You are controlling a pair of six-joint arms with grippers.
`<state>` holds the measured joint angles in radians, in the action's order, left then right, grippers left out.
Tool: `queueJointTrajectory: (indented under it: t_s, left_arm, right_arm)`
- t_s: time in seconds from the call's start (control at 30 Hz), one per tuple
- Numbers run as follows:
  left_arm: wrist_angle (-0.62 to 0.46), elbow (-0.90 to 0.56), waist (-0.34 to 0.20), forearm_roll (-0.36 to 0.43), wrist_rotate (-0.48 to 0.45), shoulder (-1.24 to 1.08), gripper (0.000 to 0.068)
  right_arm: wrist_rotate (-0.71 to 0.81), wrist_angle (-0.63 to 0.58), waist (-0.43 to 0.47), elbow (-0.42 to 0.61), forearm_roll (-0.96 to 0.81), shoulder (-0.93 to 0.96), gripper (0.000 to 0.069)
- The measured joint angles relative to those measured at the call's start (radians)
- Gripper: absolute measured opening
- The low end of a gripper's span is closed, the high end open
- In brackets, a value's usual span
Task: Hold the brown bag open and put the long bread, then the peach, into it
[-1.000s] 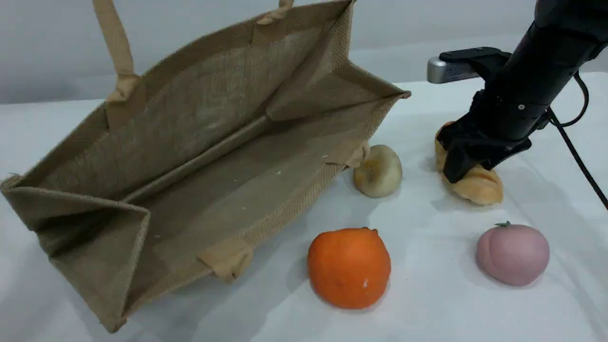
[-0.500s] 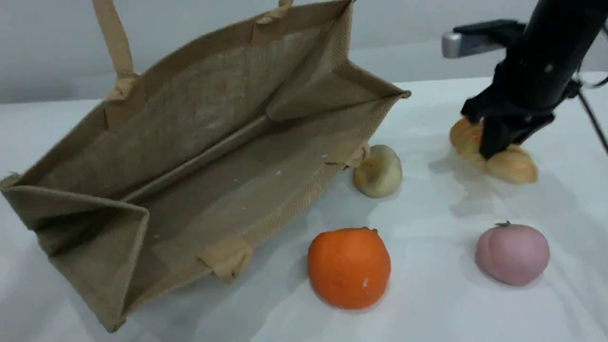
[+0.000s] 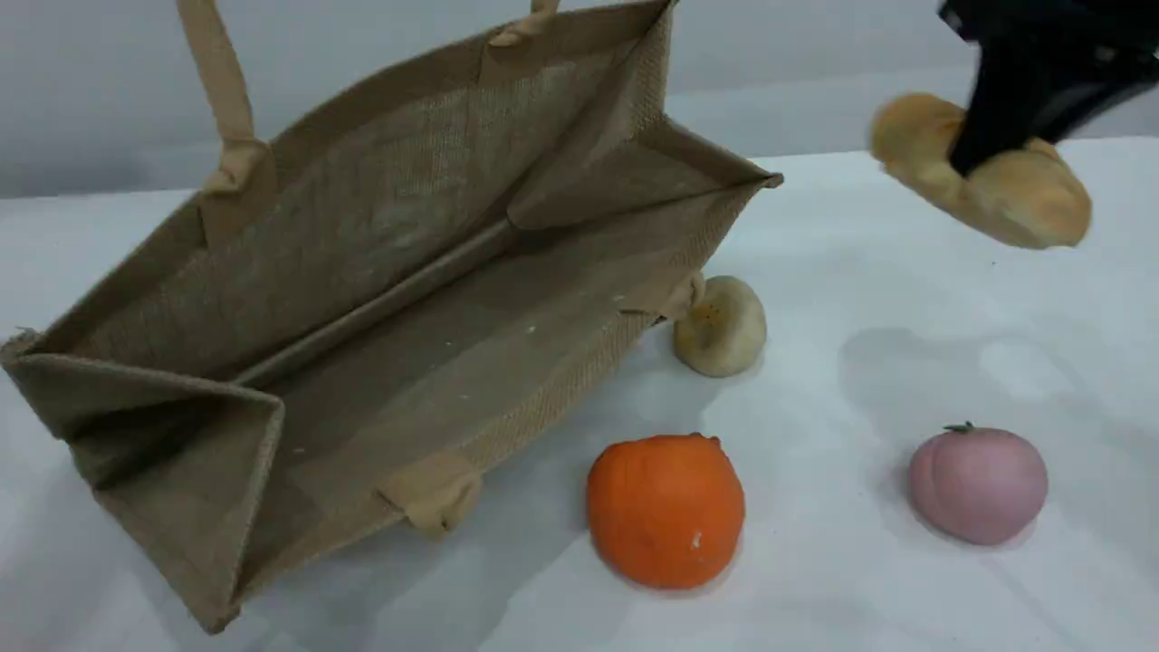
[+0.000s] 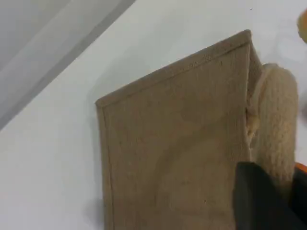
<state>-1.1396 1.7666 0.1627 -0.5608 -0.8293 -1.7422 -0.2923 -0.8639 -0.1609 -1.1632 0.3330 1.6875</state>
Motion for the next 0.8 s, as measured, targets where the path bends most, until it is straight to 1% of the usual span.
queueJointTrajectory:
  t_s: [0.2,0.33,0.4,0.5,0.6,0.8]
  left_arm:
    - [0.0,0.0,0.0,0.0,0.0,0.0,0.0099]
    - [-0.001,0.0,0.0,0.0,0.0,0.0,0.0099]
    - [-0.001,0.0,0.0,0.0,0.0,0.0,0.0099]
    - [-0.002,0.0,0.0,0.0,0.0,0.0,0.0099]
    - [-0.005,0.0,0.0,0.0,0.0,0.0,0.0099]
    - [-0.006,0.0,0.0,0.0,0.0,0.0,0.0099]
  right_arm:
    - [0.029,-0.016,-0.138,0.084,0.041,-0.105,0.0063]
    - [0.076,-0.014,-0.253,0.092,0.061,-0.114,0.006]
    - [0.105,0.011,-0.313,0.092,0.073,-0.114,0.006]
    - [0.148,0.081,-0.383,0.092,0.111,-0.113,0.006]
    - [0.159,0.146,-0.412,0.091,0.177,-0.106,0.006]
    - [0.15,0.276,-0.41,0.088,0.324,-0.052,0.006]
